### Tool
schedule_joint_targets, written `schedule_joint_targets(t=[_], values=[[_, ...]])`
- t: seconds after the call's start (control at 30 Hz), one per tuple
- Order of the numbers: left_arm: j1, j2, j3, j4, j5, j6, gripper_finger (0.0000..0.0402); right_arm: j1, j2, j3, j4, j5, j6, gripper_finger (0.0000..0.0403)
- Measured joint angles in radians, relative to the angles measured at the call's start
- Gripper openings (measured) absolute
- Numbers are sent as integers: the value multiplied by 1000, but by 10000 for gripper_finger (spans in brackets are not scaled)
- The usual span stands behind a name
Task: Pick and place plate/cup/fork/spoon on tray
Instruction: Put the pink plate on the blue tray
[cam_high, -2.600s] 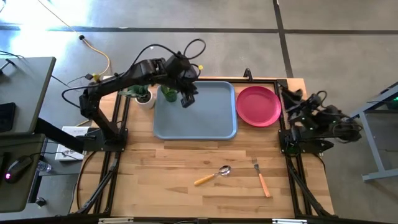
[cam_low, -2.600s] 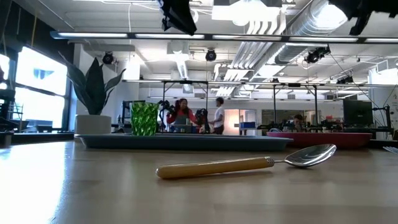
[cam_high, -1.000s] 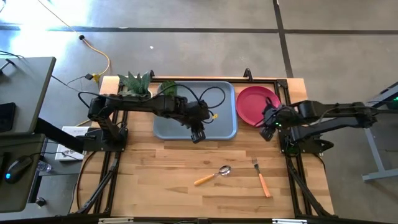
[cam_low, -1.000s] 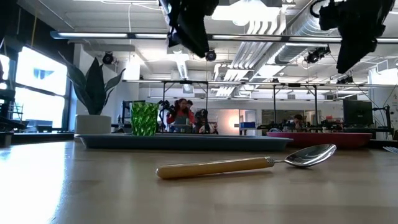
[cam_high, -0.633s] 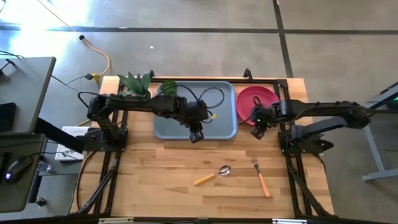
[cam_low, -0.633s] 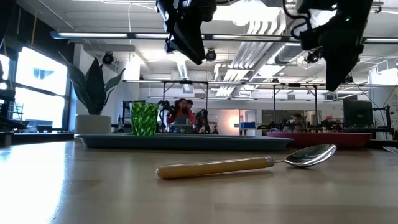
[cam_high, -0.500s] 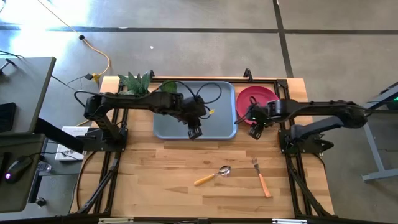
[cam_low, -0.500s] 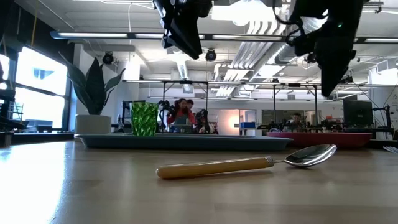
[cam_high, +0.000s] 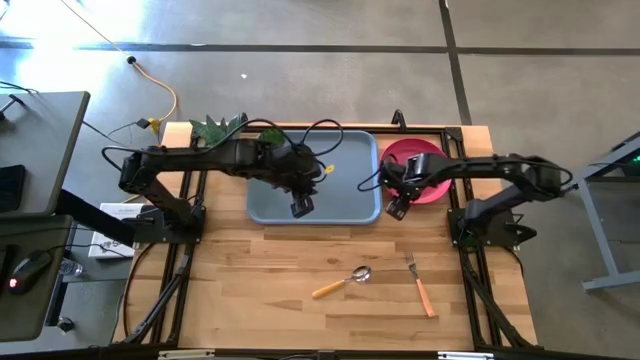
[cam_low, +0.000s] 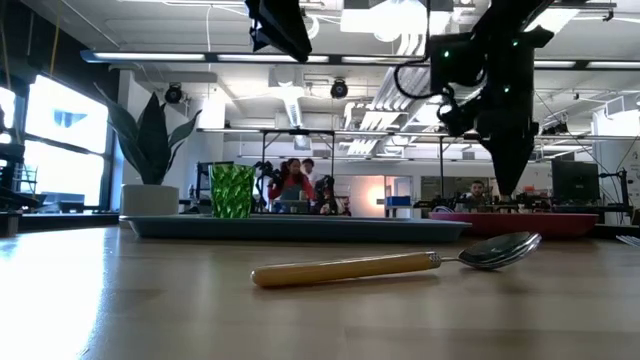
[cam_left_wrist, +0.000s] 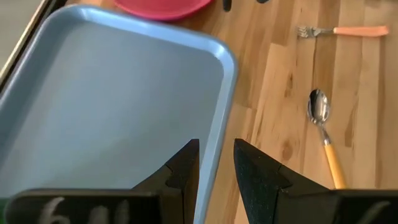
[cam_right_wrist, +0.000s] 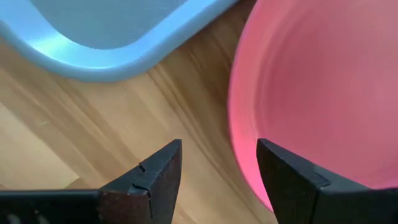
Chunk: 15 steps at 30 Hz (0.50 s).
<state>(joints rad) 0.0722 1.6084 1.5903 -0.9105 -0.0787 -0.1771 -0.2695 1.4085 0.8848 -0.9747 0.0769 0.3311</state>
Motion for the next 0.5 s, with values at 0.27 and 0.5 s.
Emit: schedule_joint_targets(t=[0.27, 0.5], values=[[0, -13, 1, -21, -23, 6, 90, -15, 117, 0, 41, -3, -27, 199], [0, -13, 1, -23, -23, 6, 90, -21, 189, 0, 68, 18, -27, 198]])
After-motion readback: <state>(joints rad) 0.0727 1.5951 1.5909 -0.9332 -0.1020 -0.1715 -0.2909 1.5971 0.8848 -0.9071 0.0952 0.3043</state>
